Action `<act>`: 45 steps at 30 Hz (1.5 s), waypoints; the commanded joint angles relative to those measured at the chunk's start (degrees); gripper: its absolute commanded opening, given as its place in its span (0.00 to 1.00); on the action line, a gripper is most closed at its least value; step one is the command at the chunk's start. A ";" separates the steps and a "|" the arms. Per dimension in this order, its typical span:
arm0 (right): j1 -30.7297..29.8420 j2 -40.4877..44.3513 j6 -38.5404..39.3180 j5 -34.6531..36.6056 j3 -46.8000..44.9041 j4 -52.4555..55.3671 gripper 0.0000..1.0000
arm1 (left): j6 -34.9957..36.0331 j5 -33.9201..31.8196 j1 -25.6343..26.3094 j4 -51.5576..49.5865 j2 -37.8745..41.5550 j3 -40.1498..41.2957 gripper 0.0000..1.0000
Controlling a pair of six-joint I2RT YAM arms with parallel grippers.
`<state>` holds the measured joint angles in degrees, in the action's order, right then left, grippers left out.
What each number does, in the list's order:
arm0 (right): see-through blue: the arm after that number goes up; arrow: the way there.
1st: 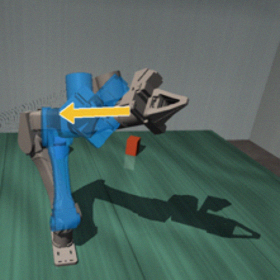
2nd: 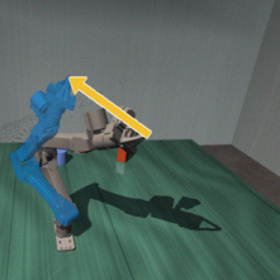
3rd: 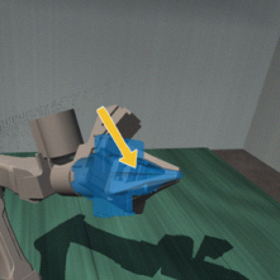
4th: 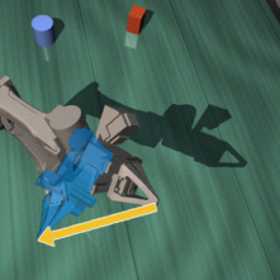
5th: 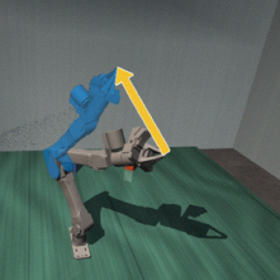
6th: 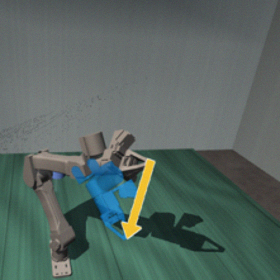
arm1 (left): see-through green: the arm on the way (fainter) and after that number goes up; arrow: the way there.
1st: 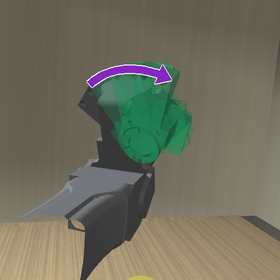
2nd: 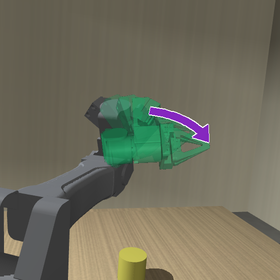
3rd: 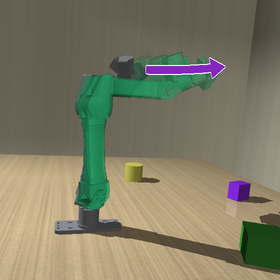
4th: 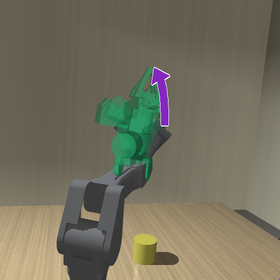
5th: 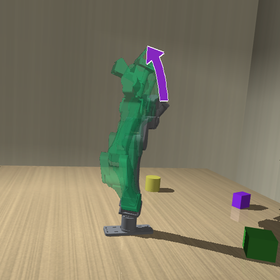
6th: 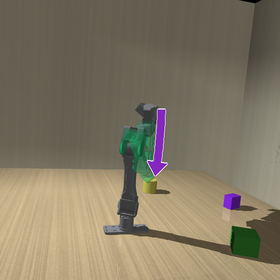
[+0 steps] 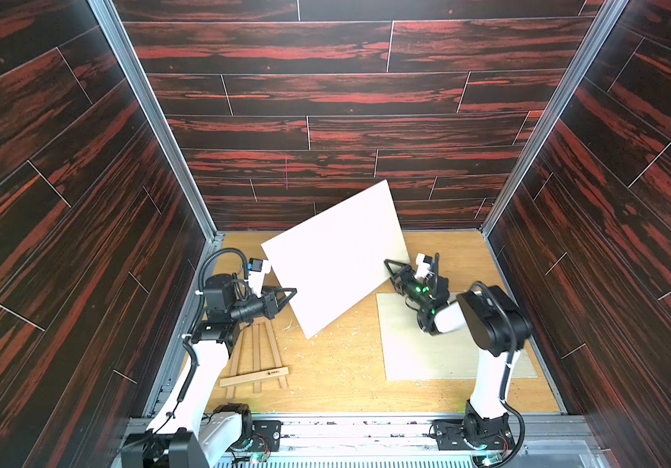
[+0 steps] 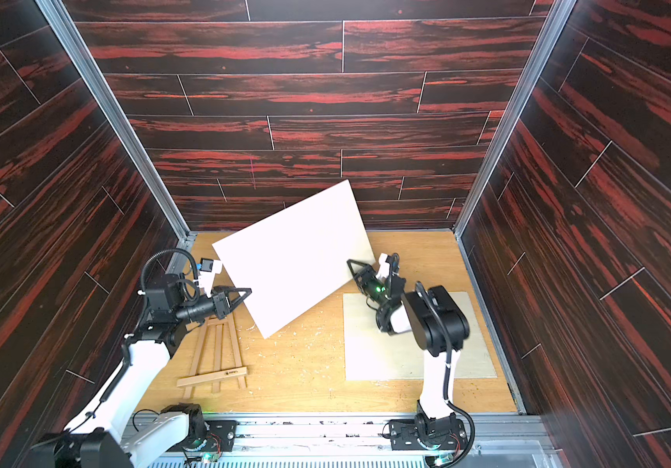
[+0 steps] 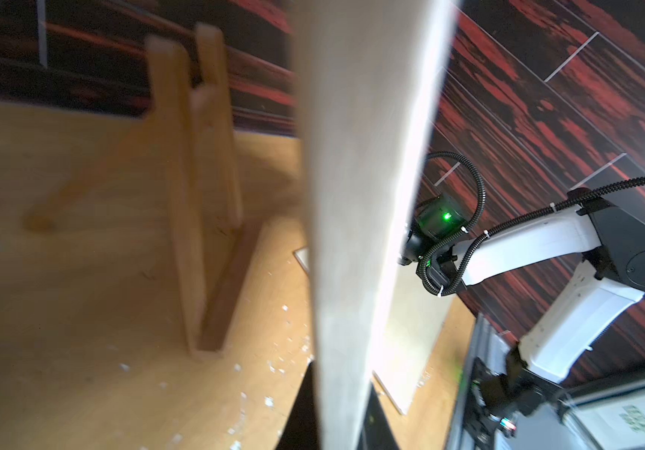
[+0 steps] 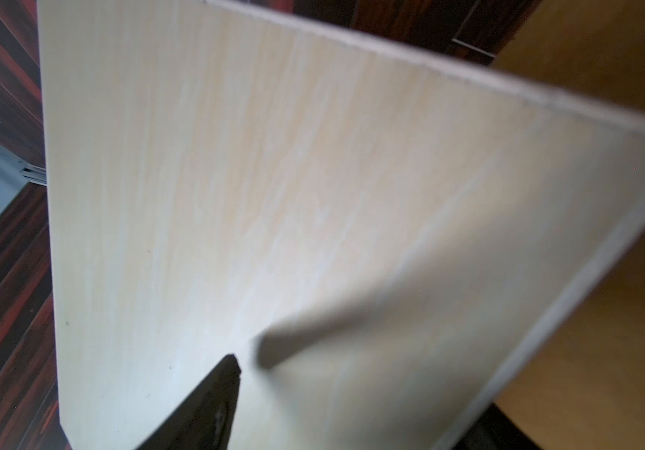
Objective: Disassemble the easel
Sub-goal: Pick up the drawing board from the easel, then place the drawing board on the drawing board.
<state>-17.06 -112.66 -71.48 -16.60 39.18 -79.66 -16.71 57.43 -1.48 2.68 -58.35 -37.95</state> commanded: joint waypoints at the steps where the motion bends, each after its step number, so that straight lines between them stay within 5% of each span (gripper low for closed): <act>1: -1.49 10.40 2.13 -1.19 -3.28 -13.86 0.77 | 0.10 2.17 2.63 -4.35 2.35 2.15 0.00; 17: -1.63 21.21 2.27 1.65 -25.52 -13.86 0.76 | -4.56 -5.01 17.18 -7.39 6.16 5.52 0.00; 32: -1.93 18.62 -4.51 -2.69 -35.51 -13.06 0.76 | -9.15 -10.35 18.44 -6.00 4.69 6.14 0.00; 45: -4.55 37.06 -1.22 -8.08 -34.13 15.13 0.76 | -10.51 -14.92 18.39 -6.72 3.02 4.76 0.00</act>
<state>-19.99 -81.49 -74.35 -21.30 2.17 -67.24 -31.20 46.41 16.47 -2.74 -54.57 -31.94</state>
